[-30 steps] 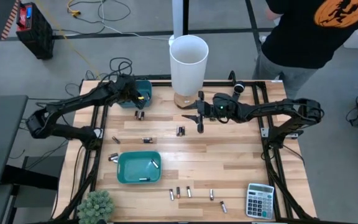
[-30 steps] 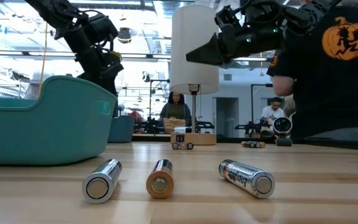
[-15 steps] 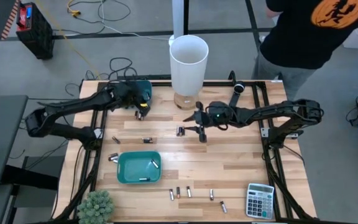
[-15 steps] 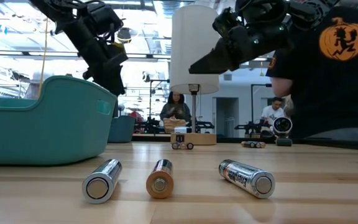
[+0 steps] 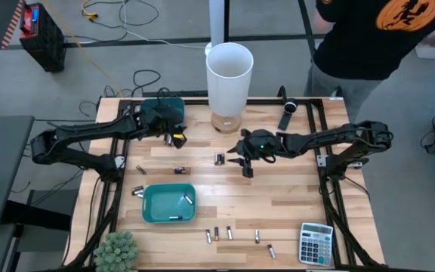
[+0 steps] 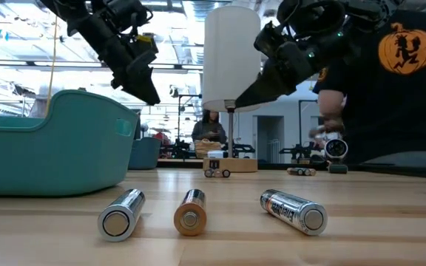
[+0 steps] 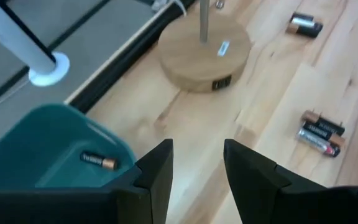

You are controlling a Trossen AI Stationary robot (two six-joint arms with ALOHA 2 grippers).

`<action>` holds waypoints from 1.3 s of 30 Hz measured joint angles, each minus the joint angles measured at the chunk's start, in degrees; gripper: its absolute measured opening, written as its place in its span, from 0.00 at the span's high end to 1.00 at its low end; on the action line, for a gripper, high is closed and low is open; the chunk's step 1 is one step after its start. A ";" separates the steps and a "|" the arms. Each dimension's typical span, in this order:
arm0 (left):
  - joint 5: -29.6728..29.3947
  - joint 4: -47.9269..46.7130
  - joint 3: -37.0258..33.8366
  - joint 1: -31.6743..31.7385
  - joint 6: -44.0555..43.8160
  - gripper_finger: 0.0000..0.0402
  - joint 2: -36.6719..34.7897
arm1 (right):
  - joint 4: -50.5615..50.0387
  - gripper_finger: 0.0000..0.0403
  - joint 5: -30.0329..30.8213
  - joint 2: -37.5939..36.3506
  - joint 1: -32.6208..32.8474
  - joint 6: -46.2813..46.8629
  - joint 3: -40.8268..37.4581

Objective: Sort batteries
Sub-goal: Put the silver battery into the green bin

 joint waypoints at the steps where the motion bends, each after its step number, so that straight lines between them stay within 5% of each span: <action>1: -0.02 0.71 0.00 -0.01 0.24 0.66 0.00 | -0.14 0.58 0.00 0.00 -0.02 0.69 0.00; 8: -0.04 1.29 0.00 -0.12 3.34 0.66 0.02 | -1.57 0.52 0.19 0.02 -0.01 7.90 0.00; 20: -0.11 -2.21 0.00 -0.12 5.44 0.66 0.02 | -7.57 0.44 9.77 0.11 0.36 17.61 0.00; 39: -0.28 -6.06 -0.59 -0.10 6.34 0.66 0.07 | -7.53 0.45 17.70 0.13 1.16 16.39 0.00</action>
